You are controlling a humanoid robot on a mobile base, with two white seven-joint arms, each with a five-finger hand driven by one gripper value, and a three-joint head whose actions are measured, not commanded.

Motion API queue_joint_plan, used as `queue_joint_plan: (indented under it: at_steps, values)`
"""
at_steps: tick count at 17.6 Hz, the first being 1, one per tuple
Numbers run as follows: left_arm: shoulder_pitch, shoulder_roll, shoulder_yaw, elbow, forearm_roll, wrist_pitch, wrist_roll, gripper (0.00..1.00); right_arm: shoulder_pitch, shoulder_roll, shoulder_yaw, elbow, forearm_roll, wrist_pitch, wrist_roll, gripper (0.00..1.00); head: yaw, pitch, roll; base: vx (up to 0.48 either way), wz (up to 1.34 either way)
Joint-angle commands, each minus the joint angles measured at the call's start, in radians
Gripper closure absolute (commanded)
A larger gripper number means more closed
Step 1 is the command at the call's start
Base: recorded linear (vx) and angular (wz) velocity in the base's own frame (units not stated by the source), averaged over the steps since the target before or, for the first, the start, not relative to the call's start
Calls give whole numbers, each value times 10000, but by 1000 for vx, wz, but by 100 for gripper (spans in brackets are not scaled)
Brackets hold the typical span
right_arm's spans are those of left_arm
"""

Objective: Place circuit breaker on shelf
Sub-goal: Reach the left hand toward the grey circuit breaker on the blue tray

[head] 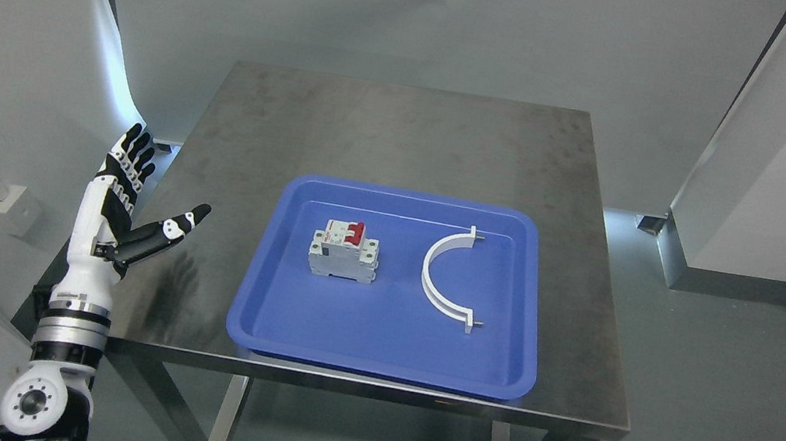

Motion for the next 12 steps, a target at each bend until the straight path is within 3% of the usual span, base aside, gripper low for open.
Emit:
queue_joint_plan:
  at_steps: [1, 5, 7, 12]
  values:
    - [42, 175, -39, -22, 245, 25, -9, 0, 0, -175, 199, 0, -14, -362, -3, 0, 0, 0, 0, 0, 0]
    - [-173, 175, -131, -52, 245, -113, -192, 0, 0, -175, 199, 0, 1, -361, 12, 0, 0, 0, 0, -3, 0]
    - [-418, 273, -619, -68, 245, -21, -1597, 1, 0, -175, 199, 0, 1, -346, -3, 0, 0, 0, 0, -11, -18]
    - [-1353, 2191, -2858, -98, 230, 1234, -2294, 2, 0, -175, 199, 0, 1, -346, -3, 0, 0, 0, 0, -24, -37]
